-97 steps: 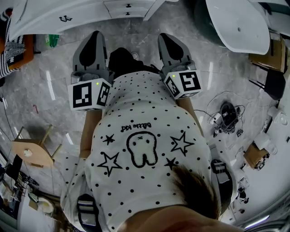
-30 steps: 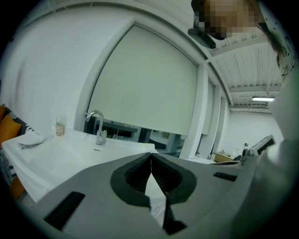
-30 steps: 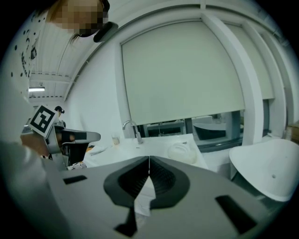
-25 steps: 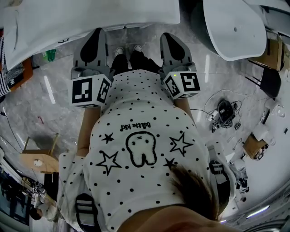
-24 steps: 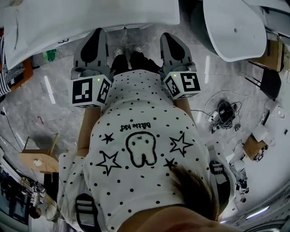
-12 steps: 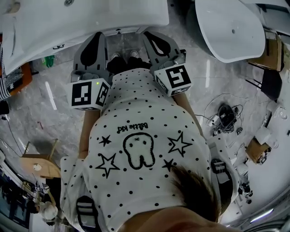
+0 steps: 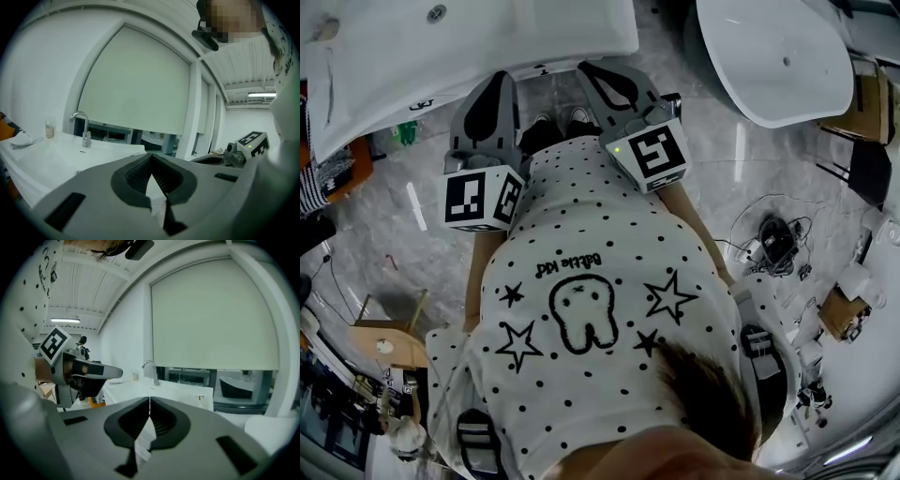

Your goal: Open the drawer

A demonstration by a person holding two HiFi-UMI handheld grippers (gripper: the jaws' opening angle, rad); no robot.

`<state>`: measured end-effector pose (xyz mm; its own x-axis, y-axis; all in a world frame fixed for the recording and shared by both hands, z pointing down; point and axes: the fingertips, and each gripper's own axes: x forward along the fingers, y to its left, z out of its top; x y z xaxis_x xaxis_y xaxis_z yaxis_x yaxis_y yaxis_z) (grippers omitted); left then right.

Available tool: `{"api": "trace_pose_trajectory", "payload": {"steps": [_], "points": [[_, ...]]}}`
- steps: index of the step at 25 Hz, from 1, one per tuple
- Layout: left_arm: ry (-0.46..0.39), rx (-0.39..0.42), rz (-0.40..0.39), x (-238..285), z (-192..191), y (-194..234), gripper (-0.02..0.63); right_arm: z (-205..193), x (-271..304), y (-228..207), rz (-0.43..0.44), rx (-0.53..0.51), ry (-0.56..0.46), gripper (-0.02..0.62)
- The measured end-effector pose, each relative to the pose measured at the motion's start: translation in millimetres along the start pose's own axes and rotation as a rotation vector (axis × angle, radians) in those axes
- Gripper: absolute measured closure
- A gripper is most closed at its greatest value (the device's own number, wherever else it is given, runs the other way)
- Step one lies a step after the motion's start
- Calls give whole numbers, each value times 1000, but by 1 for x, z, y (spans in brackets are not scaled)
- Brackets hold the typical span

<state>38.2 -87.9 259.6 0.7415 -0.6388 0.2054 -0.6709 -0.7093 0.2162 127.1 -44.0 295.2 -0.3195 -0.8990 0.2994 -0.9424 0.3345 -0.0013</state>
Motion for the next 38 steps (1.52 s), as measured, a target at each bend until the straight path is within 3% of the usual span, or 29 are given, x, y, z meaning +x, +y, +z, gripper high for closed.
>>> {"api": "trace_pose_trajectory", "payload": {"steps": [20,38], "points": [[-25,-51,32,-13,-5,-3,601,3,-1,4,17,-10,-15,581],[-16,-26,16,-11,-4,-17,601,5,-9,-11,-17,43,-27,581]]}}
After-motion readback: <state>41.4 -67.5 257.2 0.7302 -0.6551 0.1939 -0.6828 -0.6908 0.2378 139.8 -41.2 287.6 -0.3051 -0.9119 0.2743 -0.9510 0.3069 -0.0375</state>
